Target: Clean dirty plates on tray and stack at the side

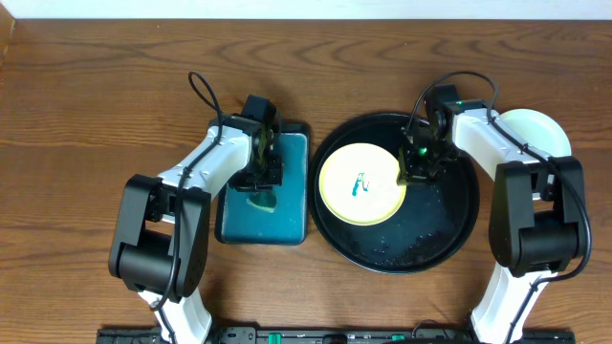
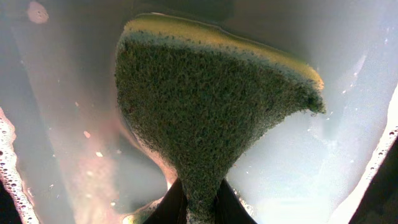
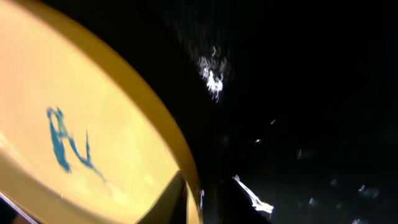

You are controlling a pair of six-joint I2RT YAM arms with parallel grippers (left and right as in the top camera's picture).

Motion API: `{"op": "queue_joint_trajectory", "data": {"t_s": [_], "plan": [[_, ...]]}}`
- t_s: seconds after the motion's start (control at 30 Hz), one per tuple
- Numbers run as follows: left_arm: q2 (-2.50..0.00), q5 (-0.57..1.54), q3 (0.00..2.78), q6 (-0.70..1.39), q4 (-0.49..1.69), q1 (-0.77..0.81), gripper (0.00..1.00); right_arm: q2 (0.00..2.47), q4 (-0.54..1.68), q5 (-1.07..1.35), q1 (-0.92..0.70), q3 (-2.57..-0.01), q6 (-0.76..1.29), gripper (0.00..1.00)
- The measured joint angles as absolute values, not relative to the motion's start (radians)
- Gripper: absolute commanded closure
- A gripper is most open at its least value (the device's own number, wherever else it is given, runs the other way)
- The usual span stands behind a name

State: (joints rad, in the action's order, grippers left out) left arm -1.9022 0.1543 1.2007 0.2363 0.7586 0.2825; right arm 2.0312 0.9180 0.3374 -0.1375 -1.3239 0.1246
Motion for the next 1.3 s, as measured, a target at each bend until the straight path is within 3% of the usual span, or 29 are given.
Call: {"op": "queue_joint_trajectory", "data": {"t_s": [0.1,1.07,1.3], "plan": [[-1.902,0.154,1.201,0.236,0.759,0.282,0.89,2.031,0.888,0.337,-0.138,-1.324,0.126,0.99],[-1.899,0.155,1.201,0.239,0.759,0.282,0.93,2.031,0.964,0.307,-0.14,-1.332,0.154,0.99],[-1.795,0.153,1.201,0.239,0.751,0.282,0.92,2.031,0.965,0.307,-0.14,-1.332,0.154,0.99]]}}
